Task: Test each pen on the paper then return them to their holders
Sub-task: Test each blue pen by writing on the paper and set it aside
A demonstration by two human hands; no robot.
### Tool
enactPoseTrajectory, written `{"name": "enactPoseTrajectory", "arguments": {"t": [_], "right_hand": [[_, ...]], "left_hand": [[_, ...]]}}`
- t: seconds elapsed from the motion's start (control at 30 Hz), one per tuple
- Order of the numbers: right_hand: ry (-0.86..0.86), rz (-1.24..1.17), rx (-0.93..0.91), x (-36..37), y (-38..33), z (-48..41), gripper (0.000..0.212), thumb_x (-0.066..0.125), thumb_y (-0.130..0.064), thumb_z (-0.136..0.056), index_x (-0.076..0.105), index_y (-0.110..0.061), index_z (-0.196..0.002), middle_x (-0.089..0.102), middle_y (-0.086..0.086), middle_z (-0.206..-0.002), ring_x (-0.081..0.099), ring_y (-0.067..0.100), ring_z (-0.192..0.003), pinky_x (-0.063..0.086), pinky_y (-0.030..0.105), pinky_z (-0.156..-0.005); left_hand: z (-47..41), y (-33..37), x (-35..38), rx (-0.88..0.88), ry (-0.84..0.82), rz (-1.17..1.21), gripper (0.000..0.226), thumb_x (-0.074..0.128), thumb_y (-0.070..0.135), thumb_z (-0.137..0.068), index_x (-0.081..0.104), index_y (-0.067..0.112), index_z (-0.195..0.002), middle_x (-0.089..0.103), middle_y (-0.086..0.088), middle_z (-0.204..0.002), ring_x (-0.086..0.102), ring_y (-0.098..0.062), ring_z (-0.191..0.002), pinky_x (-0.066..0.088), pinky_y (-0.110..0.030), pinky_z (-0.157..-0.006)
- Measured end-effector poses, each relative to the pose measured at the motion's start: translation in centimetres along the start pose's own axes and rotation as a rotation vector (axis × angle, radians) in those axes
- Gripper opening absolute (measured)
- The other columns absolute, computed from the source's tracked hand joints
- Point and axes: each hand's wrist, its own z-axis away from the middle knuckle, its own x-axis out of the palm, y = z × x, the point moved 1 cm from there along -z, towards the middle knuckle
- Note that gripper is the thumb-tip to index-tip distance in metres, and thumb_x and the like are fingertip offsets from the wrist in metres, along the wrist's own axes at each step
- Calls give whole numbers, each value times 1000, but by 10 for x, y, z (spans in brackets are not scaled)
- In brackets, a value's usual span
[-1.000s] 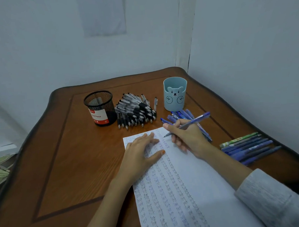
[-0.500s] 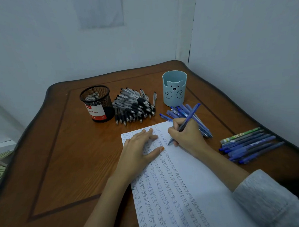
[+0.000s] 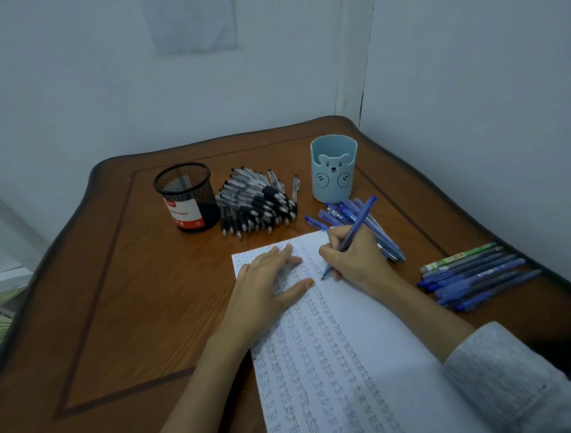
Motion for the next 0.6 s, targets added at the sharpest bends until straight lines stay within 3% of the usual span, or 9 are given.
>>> {"name": "enactPoseTrajectory", "arguments": {"t": [0.6], "right_hand": [[14, -30, -16, -2, 0, 0, 38, 55, 13, -82, 39, -6, -54, 33, 7, -51, 50, 15, -34, 41, 23, -37]], "left_hand": [[1, 0, 0, 4, -2, -2, 45, 61, 51, -85, 55, 33, -126, 37, 17, -148, 26, -2, -139, 20, -33, -109]]}}
